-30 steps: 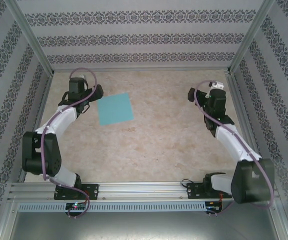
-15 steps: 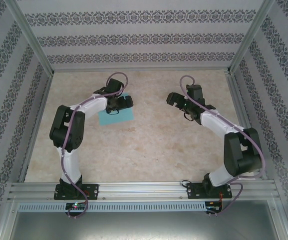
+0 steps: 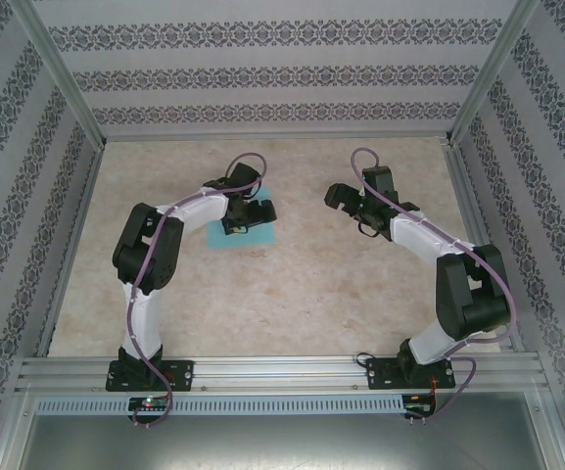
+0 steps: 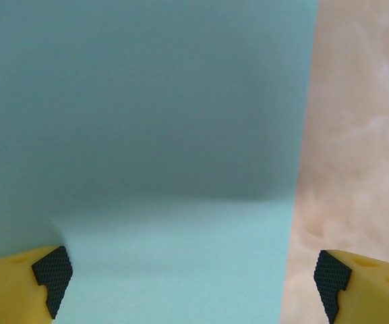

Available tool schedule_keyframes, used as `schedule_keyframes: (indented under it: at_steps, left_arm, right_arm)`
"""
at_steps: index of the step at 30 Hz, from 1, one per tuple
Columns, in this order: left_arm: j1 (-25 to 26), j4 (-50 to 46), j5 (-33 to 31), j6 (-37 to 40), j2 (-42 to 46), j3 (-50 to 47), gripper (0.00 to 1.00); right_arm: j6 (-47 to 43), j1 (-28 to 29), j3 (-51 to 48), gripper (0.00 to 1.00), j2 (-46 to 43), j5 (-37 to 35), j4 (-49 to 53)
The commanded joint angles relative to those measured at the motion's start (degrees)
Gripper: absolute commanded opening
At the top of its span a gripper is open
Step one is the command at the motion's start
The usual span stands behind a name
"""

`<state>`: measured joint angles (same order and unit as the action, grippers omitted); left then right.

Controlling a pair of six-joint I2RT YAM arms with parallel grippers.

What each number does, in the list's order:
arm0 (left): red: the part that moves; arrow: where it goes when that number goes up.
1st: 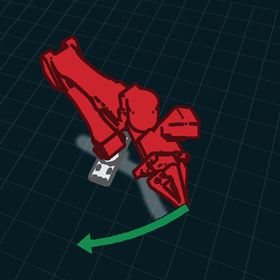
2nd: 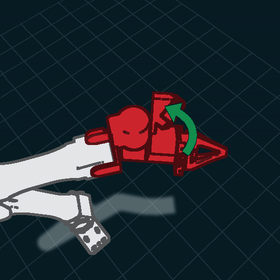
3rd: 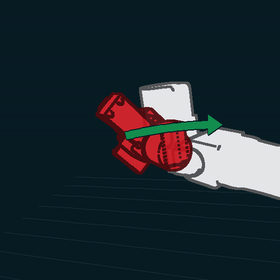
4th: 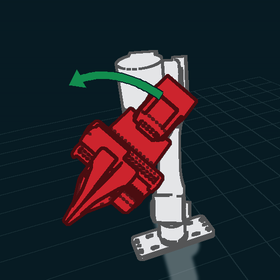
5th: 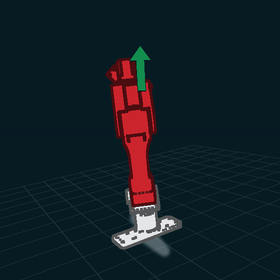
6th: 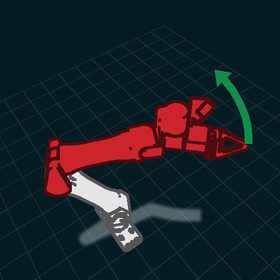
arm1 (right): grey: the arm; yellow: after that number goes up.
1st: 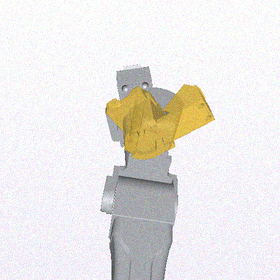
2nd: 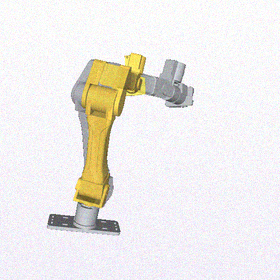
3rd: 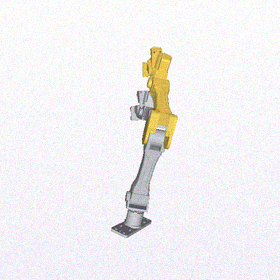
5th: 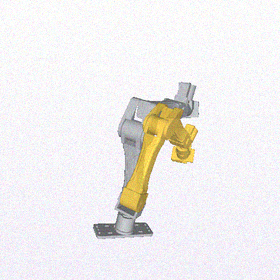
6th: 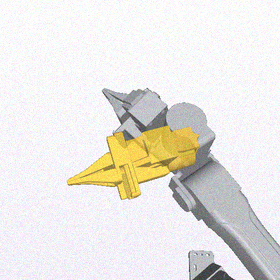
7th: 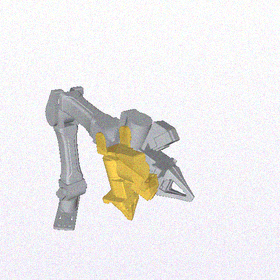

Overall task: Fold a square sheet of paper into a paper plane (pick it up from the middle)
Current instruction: Move a square sheet of paper to the center of the table.

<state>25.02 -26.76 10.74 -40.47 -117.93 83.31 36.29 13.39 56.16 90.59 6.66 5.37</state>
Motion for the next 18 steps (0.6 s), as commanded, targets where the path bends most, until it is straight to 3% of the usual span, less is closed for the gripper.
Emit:
schedule_keyframes:
  at_steps: [1, 5, 9, 13, 18]
  left_arm:
    - [5.4, -2.1, 8.8, -6.2, -3.2, -1.0, 0.96]
    - [9.8, 2.7, 15.3, -11.6, -3.2, -1.5, 0.96]
    - [10.5, 7.7, 19.5, -15.3, -0.6, -1.5, 0.96]
    - [7.4, 8.5, 19.4, -15.4, 4.4, -1.9, 0.97]
    - [-1.1, 7.2, 17.7, -13.8, 12.4, -7.6, 0.99]
  right_arm:
    - [0.5, 0.3, 2.3, 0.98, 0.0, -2.4, 3.7]
    - [0.5, -0.8, 2.1, 0.98, -0.9, -2.0, 6.0]
    - [0.3, -1.1, 1.8, 0.98, -1.4, 0.3, 8.2]
    - [1.3, 1.0, 3.1, 0.94, -0.9, 0.9, 12.4]
    - [6.9, 9.6, 6.1, 0.88, 3.1, 0.1, 16.2]
